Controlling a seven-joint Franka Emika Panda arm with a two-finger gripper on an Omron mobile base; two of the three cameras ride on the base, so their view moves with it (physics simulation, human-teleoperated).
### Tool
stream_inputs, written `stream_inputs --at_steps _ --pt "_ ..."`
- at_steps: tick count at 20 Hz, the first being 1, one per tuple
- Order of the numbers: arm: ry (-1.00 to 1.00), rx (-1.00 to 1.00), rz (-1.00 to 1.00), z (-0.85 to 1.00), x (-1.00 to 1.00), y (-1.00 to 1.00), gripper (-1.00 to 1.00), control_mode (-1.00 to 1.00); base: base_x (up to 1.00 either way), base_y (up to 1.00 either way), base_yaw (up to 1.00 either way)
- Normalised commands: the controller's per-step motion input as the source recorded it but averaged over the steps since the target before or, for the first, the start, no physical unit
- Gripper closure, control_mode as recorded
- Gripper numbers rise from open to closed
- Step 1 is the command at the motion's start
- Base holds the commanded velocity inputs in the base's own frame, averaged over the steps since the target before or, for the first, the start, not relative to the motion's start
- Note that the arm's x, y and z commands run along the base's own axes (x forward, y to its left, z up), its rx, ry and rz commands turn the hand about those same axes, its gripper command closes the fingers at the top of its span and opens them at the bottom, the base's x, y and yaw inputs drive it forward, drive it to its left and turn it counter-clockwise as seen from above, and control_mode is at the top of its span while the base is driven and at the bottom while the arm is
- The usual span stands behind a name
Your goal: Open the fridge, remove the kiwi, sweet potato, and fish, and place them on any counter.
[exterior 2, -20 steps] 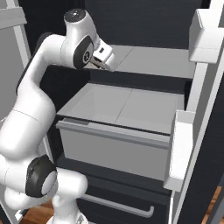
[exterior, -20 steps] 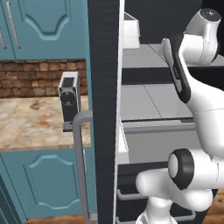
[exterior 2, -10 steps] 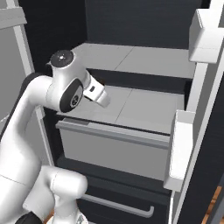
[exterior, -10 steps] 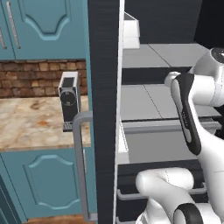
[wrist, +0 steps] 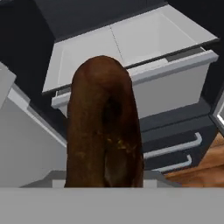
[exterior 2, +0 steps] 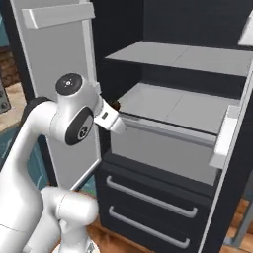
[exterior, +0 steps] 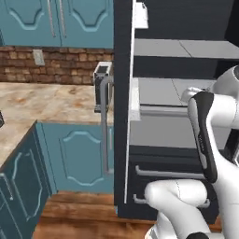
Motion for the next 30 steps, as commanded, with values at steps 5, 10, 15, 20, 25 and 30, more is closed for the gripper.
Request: stream_inputs --at_steps 5,10,15,20,25,30 --pt "0.00 0.00 0.00 0.00 0.00 0.00 1.00 1.00 -0.81 0.00 0.77" --pt "0.00 0.00 0.00 0.00 0.00 0.00 1.00 1.00 -0.92 0.00 0.69" --pt "0.00 0.00 0.00 0.00 0.00 0.00 1.00 1.00 -0.65 0.13 0.70" --pt "0.00 0.00 0.00 0.00 0.00 0.00 1.00 1.00 0.34 0.00 0.64" --pt "0.00 0.00 0.00 0.00 0.00 0.00 1.00 1.00 1.00 0.00 0.42" --pt "0.00 0.00 0.00 0.00 0.00 0.00 1.00 1.00 1.00 0.00 0.31"
